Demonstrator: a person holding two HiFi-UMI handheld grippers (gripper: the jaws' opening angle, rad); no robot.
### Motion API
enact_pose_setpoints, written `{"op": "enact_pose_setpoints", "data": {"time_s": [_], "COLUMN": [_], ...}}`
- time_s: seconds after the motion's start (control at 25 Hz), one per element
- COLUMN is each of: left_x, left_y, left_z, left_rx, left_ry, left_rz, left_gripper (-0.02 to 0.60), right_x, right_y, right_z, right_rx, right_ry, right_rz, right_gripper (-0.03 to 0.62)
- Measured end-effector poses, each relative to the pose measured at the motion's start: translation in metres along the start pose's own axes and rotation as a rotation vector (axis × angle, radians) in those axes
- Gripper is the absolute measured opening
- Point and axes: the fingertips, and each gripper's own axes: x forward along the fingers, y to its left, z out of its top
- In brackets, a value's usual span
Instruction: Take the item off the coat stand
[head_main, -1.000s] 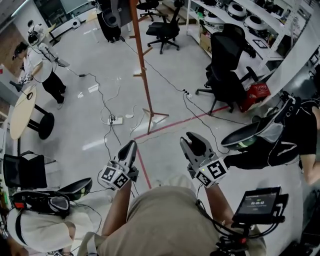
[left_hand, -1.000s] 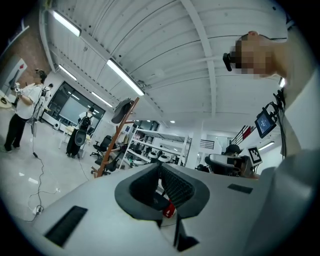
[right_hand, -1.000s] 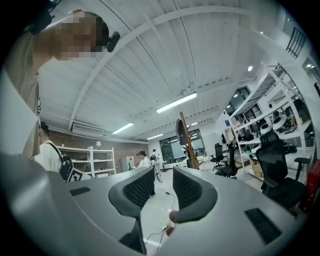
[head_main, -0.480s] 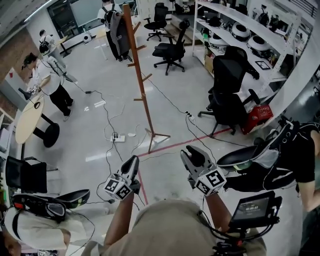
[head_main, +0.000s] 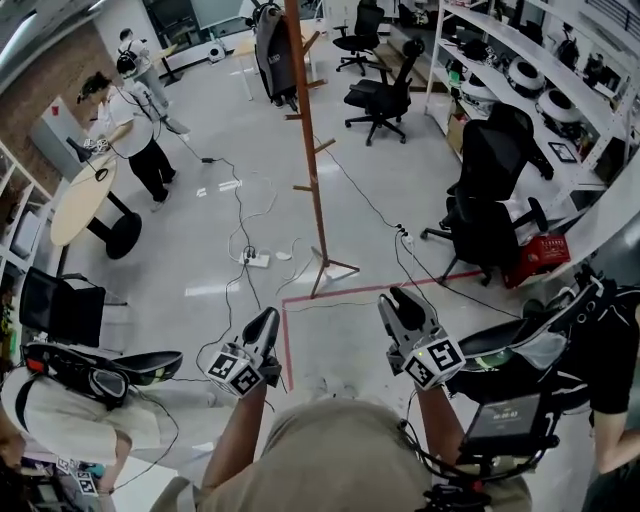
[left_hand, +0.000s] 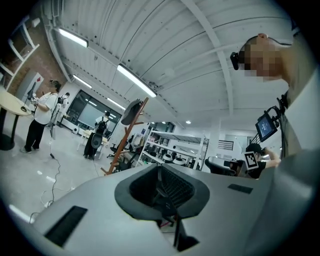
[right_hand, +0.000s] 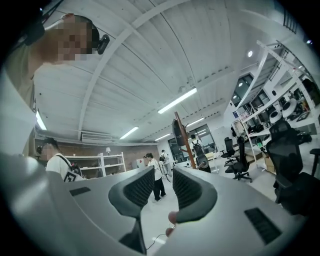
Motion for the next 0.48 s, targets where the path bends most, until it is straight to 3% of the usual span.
{"op": "enact_pose_setpoints", "data": {"time_s": [0.2,0.48], "left_x": [0.0,0.029], "left_y": [0.014,0.039], "left_z": [0.011,0.011], "left_rx": [0.026,-0.006], "left_ry": [-0.029,-0.006], "left_rz": [0.017,-0.032], "left_gripper": [0.02,0.02], "right_x": [0.015,0.04], "right_y": [-0.001,-0.011], "right_z": [-0.003,-0.002], "right_rx": [-0.024,0.002], "right_ry": [0.023,0.021], "right_rz": [0.03,-0.018], "right_gripper": [0.098,0.098]}}
